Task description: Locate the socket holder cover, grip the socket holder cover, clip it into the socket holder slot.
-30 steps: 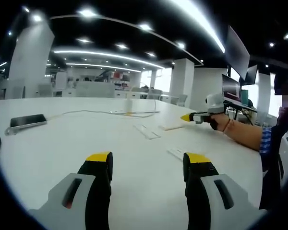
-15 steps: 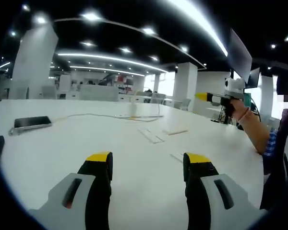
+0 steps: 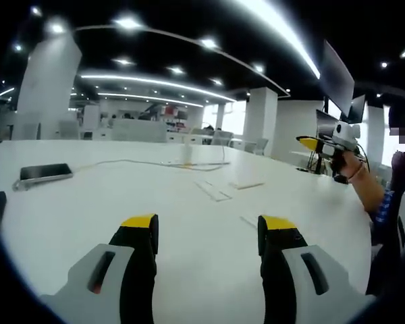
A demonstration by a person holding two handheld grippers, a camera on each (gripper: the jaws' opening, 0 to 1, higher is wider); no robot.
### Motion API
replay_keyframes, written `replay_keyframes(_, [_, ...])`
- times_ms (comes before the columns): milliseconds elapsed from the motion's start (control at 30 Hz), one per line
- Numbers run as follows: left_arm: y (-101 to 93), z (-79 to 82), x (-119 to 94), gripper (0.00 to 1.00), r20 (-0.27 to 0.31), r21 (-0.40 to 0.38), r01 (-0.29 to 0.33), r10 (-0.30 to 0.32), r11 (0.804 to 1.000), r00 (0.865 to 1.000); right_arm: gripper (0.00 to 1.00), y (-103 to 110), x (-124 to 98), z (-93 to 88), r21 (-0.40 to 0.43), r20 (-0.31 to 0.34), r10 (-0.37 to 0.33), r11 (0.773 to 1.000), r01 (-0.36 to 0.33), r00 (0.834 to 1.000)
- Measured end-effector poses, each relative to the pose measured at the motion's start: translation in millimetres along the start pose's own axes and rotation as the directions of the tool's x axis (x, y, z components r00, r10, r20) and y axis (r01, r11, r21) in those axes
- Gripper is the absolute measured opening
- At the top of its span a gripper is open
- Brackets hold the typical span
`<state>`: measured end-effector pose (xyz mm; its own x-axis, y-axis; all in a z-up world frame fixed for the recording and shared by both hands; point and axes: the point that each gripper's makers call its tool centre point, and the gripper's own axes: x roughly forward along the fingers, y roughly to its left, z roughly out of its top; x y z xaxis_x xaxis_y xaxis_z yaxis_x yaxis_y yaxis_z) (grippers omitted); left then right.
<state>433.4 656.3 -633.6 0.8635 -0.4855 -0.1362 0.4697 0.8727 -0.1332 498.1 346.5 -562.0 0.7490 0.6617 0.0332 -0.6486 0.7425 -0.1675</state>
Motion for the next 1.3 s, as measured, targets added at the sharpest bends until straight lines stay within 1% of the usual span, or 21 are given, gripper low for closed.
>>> replay_keyframes(67, [3.4, -1.8, 1.1, 0.6, -0.008, -0.001, -0.014, 0.014, 1.0, 1.0, 0.28, 3.6, 4.8, -4.4, 0.046, 0.046, 0.019, 0.999, -0.021, 0.999])
replay_keyframes(100, [4.3, -2.3, 1.5, 0.6, -0.01, -0.002, -0.017, 0.017, 1.0, 1.0, 0.28, 4.7, 8.2, -12.5, 0.1, 0.045, 0.026, 0.995, -0.03, 0.999])
replay_keyframes(167, [6.2, -3.9, 2.5, 0.6, -0.019, 0.0, -0.026, 0.026, 1.0, 0.999, 0.3, 12.7, 10.6, -30.8, 0.205, -0.054, 0.071, 0.977, -0.058, 0.996])
replay_keyframes(300, [7.5, -2.7, 3.6, 0.6, -0.016, 0.003, -0.032, 0.032, 0.999, 0.999, 0.4, 20.9, 15.2, -50.5, 0.222, -0.109, 0.084, 0.973, -0.058, 0.991])
replay_keyframes(333, [9.5, -2.2, 3.9, 0.6, -0.015, 0.004, -0.036, 0.037, 0.999, 0.999, 0.43, 23.3, 16.3, -51.6, 0.239, -0.118, 0.087, 0.969, -0.056, 0.989])
replay_keyframes(400, [12.3, -2.0, 3.8, 0.6, -0.016, 0.001, -0.046, 0.046, 0.999, 0.999, 0.48, 27.5, 17.4, -48.6, 0.258, -0.103, 0.096, 0.964, -0.067, 0.99])
replay_keyframes(500, [19.8, 0.0, 2.4, 0.6, -0.007, -0.005, -0.07, 0.07, 0.998, 0.998, 0.49, 33.8, 19.3, -49.4, 0.26, -0.111, 0.107, 0.963, -0.075, 0.988])
replay_keyframes(600, [24.5, 1.6, 1.8, 0.6, -0.002, -0.003, -0.086, 0.086, 0.996, 0.996, 0.49, 37.4, 20.6, -54.6, 0.229, -0.142, 0.112, 0.97, -0.078, 0.983])
replay_keyframes(700, [26.5, 6.0, 1.5, 0.6, 0.016, 0.015, -0.094, 0.094, 0.995, 0.995, 0.49, 39.8, 21.2, -56.9, 0.225, -0.152, 0.119, 0.971, -0.082, 0.981])
replay_keyframes(733, [26.6, 12.2, 0.9, 0.6, 0.04, 0.049, -0.102, 0.1, 0.994, 0.994, 0.49, 40.4, 21.7, -58.1, 0.225, -0.156, 0.12, 0.971, -0.084, 0.98])
replay_keyframes(800, [28.7, 24.6, -1.5, 0.59, 0.088, 0.136, -0.144, 0.133, 0.98, 0.987, 0.49, 41.9, 23.5, -64.1, 0.224, -0.175, 0.124, 0.971, -0.083, 0.977])
replay_keyframes(833, [28.5, 26.5, -1.9, 0.59, 0.095, 0.156, -0.151, 0.137, 0.976, 0.986, 0.49, 42.6, 23.6, -66.4, 0.225, -0.185, 0.127, 0.971, -0.084, 0.974])
replay_keyframes(900, [27.7, 39.3, -4.2, 0.58, 0.144, 0.267, -0.201, 0.167, 0.942, 0.975, 0.49, 44.2, 23.8, -70.7, 0.227, -0.202, 0.135, 0.97, -0.088, 0.97])
replay_keyframes(933, [24.9, 47.2, -5.0, 0.57, 0.177, 0.34, -0.229, 0.177, 0.912, 0.968, 0.49, 44.3, 23.5, -71.6, 0.228, -0.206, 0.136, 0.97, -0.088, 0.969])
replay_keyframes(1000, [15.9, 55.6, -3.9, 0.57, 0.211, 0.4, -0.231, 0.156, 0.887, 0.965, 0.49, 44.8, 22.8, -72.5, 0.227, -0.21, 0.139, 0.97, -0.09, 0.968])
replay_keyframes(1033, [8.3, 60.6, -3.0, 0.57, 0.233, 0.414, -0.222, 0.132, 0.883, 0.963, 0.49, 44.4, 22.7, -73.0, 0.226, -0.212, 0.137, 0.97, -0.088, 0.968])
replay_keyframes(1100, [-8.1, 70.0, -1.0, 0.57, 0.262, 0.392, -0.174, 0.072, 0.903, 0.963, 0.49, 43.1, 22.1, -73.8, 0.226, -0.214, 0.133, 0.971, -0.084, 0.968])
replay_keyframes(1133, [-17.5, 75.7, -0.1, 0.57, 0.273, 0.395, -0.146, 0.036, 0.907, 0.961, 0.49, 42.2, 21.8, -74.3, 0.228, -0.215, 0.131, 0.97, -0.081, 0.968])
replay_keyframes(1167, [-28.5, 82.1, 1.6, 0.57, 0.272, 0.413, -0.117, 0.0, 0.903, 0.962, 0.49, 40.9, 21.3, -74.9, 0.233, -0.215, 0.127, 0.969, -0.076, 0.968])
replay_keyframes(1233, [-41.5, 87.2, 6.9, 0.57, 0.225, 0.463, -0.078, -0.031, 0.883, 0.974, 0.49, 39.8, 20.6, -75.5, 0.238, -0.215, 0.125, 0.969, -0.072, 0.969])
replay_keyframes(1300, [-53.8, 90.2, 15.6, 0.57, 0.134, 0.496, -0.028, -0.044, 0.868, 0.99, 0.49, 37.6, 19.7, -76.4, 0.241, -0.215, 0.12, 0.968, -0.066, 0.969])
